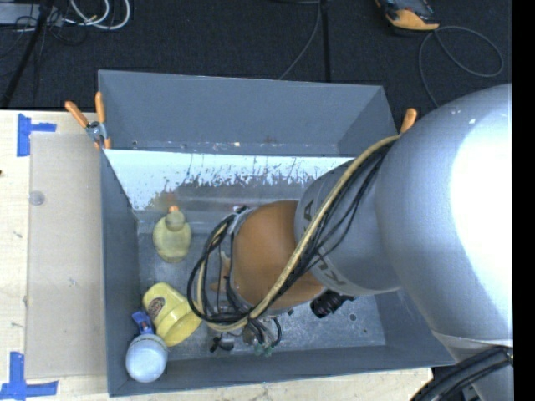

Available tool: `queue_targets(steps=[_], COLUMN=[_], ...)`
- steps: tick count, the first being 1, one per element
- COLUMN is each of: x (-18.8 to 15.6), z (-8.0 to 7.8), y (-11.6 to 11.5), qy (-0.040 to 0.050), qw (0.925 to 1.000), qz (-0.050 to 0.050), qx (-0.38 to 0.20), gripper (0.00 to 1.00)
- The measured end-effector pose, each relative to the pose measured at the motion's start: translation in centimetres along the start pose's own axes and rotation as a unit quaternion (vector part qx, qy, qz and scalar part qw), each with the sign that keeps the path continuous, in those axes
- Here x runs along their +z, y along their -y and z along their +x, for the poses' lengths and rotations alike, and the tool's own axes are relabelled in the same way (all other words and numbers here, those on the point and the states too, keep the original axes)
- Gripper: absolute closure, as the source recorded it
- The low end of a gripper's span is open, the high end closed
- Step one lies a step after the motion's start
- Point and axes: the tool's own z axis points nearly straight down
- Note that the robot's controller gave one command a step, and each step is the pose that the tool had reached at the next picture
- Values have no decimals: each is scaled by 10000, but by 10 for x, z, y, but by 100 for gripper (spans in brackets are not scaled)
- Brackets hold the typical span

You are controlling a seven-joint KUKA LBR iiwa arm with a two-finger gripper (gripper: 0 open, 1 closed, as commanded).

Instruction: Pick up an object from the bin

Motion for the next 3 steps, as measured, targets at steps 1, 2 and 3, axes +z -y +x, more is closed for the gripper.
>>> queue_targets(steps=[1,2,3], x=[0,-54,-99], z=[0,3,-1], y=[0,8,9], qy=[0,-36,14], qw=[10000,9999,10000], qz=[0,14,-4], qx=[5,-100,-87], gripper=[100,100,100])
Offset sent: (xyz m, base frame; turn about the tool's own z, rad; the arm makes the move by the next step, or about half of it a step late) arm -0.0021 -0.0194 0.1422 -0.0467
